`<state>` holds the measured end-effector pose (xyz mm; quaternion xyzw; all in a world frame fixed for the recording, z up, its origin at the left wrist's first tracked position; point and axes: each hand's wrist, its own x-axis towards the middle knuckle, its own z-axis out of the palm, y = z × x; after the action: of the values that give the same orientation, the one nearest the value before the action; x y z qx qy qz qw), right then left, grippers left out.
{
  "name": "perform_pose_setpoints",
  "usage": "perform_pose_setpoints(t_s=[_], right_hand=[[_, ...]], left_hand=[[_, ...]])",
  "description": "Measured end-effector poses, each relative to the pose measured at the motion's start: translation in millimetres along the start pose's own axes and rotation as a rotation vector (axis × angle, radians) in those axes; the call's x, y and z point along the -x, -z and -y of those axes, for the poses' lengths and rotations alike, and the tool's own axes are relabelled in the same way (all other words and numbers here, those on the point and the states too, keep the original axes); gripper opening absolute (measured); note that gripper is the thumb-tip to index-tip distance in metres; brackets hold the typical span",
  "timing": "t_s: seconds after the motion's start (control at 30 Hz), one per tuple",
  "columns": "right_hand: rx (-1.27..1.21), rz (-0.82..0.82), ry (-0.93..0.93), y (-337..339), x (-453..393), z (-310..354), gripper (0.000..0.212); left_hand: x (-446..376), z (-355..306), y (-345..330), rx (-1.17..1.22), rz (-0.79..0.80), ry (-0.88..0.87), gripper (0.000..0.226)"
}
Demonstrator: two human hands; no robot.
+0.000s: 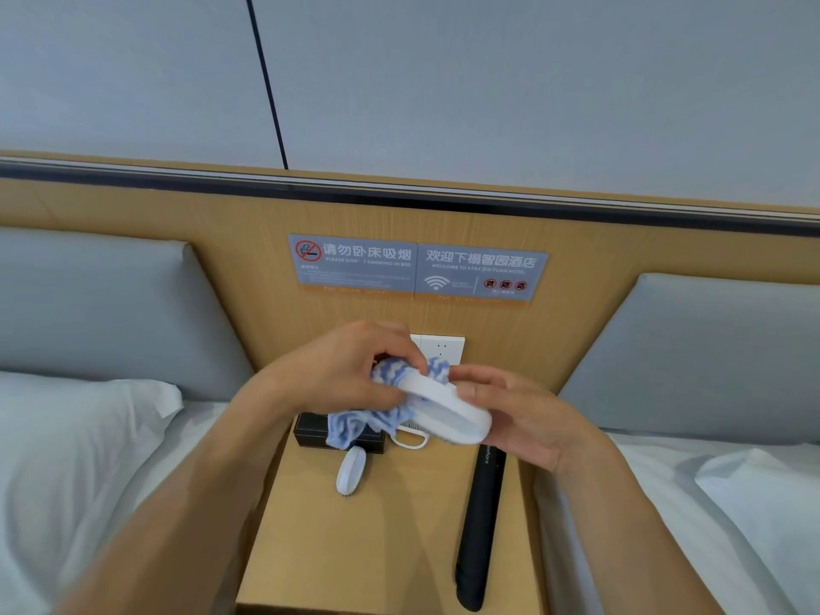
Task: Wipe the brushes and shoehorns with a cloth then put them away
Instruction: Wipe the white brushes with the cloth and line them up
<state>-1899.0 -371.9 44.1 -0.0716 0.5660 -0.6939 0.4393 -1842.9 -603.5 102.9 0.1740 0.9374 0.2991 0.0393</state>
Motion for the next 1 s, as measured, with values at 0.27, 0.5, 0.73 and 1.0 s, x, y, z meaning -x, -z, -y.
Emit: perform_pose_setpoints(t_s=[0.27,0.5,0.73,1.0], right_hand=[[0.104,0.073,0.096,-12,-3,9,0.062],[0.007,-0.089,0.174,-18,-3,5,0.061],[-0.044,-0.133,0.222,-16,-3,6,0.039],[-0.047,-0.154,0.218,-2,-3,9,0.047]], left_hand=[[-16,-12,-12,-0.03,-0.324,0.04,0.03],[-12,-26,-55,-0.045,-0.545,0.148,0.025],[2,-32,-62,-0.038,-0.425,-0.001,0.024],[8,-21,-36,0.041,-0.108,-0.123,0.026]])
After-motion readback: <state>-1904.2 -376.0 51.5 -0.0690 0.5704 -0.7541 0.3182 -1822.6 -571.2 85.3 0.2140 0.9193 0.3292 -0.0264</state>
